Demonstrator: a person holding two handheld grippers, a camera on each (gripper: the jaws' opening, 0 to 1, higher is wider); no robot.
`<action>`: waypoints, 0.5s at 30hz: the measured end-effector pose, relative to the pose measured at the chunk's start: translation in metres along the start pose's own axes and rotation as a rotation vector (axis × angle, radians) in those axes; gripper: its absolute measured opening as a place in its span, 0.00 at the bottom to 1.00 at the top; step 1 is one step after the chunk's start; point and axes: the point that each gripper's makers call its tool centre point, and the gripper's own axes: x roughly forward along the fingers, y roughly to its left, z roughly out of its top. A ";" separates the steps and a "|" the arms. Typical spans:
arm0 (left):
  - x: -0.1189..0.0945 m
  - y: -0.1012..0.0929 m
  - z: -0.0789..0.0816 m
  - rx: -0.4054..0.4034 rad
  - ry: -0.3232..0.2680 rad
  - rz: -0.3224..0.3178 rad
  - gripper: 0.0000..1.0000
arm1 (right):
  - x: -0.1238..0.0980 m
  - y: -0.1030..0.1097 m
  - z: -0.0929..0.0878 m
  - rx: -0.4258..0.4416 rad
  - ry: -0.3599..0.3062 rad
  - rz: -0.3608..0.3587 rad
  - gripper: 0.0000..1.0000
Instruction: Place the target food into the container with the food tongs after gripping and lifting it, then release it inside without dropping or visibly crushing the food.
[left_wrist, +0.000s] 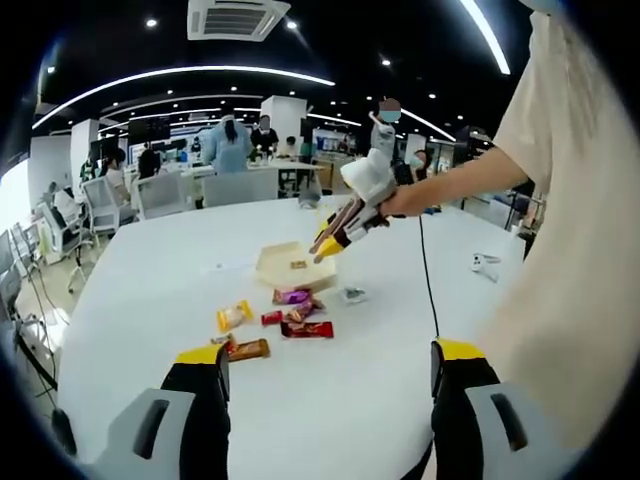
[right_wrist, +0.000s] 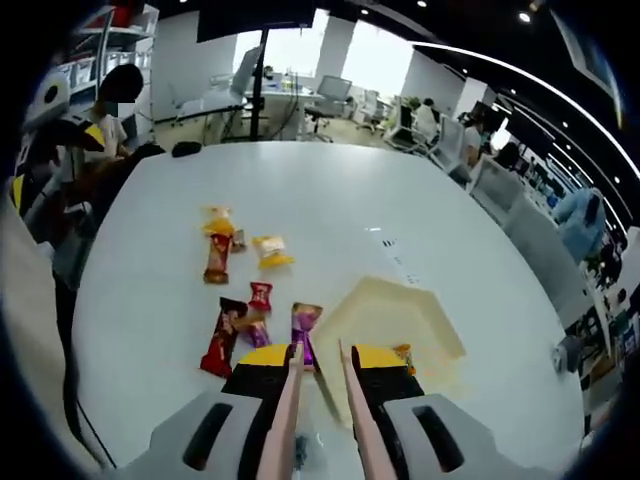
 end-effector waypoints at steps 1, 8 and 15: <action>-0.001 0.000 -0.001 0.000 0.000 -0.001 0.82 | 0.001 0.003 0.000 0.006 0.000 0.005 0.22; -0.009 0.005 -0.006 -0.008 -0.005 0.007 0.82 | 0.014 0.047 -0.003 0.040 0.011 0.044 0.22; -0.013 0.007 -0.008 0.005 0.004 0.011 0.82 | 0.024 0.062 -0.007 0.056 0.021 0.067 0.23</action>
